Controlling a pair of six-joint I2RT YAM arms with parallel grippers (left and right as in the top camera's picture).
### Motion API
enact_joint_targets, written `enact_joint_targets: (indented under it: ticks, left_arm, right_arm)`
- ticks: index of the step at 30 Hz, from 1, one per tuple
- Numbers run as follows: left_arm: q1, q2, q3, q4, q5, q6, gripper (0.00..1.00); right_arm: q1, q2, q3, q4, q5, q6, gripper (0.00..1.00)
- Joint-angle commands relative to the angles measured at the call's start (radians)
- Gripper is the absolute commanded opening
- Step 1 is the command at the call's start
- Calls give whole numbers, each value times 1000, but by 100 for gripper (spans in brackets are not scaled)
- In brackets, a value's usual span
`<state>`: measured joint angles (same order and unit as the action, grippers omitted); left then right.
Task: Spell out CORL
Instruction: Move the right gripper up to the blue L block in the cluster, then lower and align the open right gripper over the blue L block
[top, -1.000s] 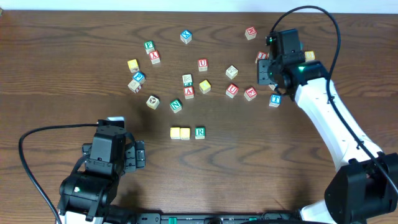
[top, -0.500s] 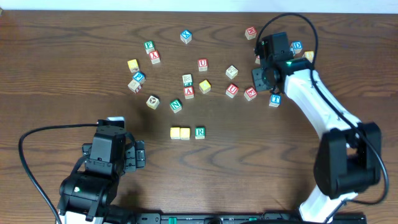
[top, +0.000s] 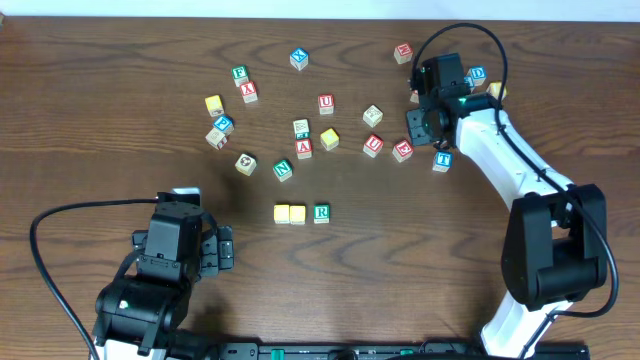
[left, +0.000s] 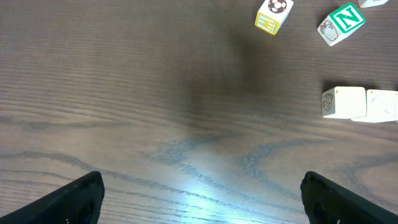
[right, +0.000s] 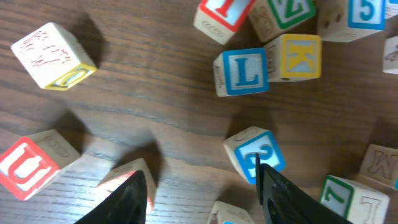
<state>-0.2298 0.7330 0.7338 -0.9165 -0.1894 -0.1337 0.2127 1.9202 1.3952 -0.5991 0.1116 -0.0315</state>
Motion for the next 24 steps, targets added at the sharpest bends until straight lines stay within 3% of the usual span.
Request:
enact_joint_targets:
  ticks: [1,18,24]
  left_arm:
    - [4,0,2,-3,-2,-10,99]
    - [4,0,2,-3,-2,-10,99]
    - [4,0,2,-3,-2,-10,99]
  right_arm:
    - [-25,-4,18,10,13,-19,51]
    - [-56,5,22,105,13,-38,45]
    - [-54,113,112,61,10,-37,40]
